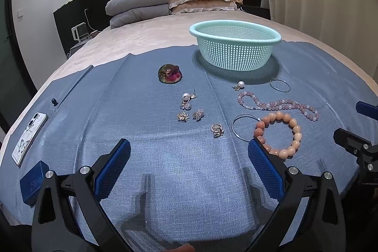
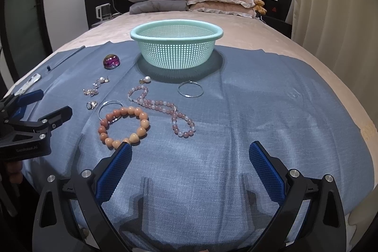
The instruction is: Organize jewelry
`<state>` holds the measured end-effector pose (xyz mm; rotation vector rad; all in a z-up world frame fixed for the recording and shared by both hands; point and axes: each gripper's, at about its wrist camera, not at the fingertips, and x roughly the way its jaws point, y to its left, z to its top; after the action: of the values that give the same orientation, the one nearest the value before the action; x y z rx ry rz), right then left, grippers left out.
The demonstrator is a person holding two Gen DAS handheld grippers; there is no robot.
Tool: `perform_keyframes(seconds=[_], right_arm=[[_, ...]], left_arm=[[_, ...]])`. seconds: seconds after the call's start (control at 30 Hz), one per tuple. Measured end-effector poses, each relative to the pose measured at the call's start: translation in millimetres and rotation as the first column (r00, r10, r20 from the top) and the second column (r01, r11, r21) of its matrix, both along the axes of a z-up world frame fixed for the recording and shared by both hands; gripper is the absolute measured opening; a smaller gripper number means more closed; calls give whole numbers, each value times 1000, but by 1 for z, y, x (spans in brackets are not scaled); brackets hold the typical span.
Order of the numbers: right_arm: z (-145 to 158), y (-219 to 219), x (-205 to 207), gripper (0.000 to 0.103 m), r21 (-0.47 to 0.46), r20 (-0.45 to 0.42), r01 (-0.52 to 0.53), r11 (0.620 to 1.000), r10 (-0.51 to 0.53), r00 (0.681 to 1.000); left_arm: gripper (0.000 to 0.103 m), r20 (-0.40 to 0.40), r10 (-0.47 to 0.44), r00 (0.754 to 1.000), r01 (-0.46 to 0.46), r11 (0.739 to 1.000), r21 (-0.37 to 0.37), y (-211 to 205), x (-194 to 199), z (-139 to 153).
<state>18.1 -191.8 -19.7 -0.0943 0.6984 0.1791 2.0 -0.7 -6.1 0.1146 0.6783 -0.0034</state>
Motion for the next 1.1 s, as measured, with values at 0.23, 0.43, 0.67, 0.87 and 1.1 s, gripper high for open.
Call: perform_keyframes(seconds=[0.23,0.43,0.67,0.87,1.1], right_arm=[[-1,0,1,95,1,-1,-3,1000,3,1000],[-2,2,1,95,-6,-6,-8,1000,8,1000],[-2,5,2,95,-12,-6,-17,1000,17,1000],[0,4,4,95,14,-20,-32,999,32,999],[2,7,10,95,51,-38,-87,995,89,995]], left_arm=[[97,-5,-2,1000,2,1000,0,0,0,-1],[97,-9,-2,1000,2,1000,3,0,2,-2],[97,-17,-6,1000,6,1000,1,-1,4,-4],[97,-30,-15,999,15,1000,-5,-2,8,-7],[97,-63,-40,997,39,999,-17,-4,11,-11]])
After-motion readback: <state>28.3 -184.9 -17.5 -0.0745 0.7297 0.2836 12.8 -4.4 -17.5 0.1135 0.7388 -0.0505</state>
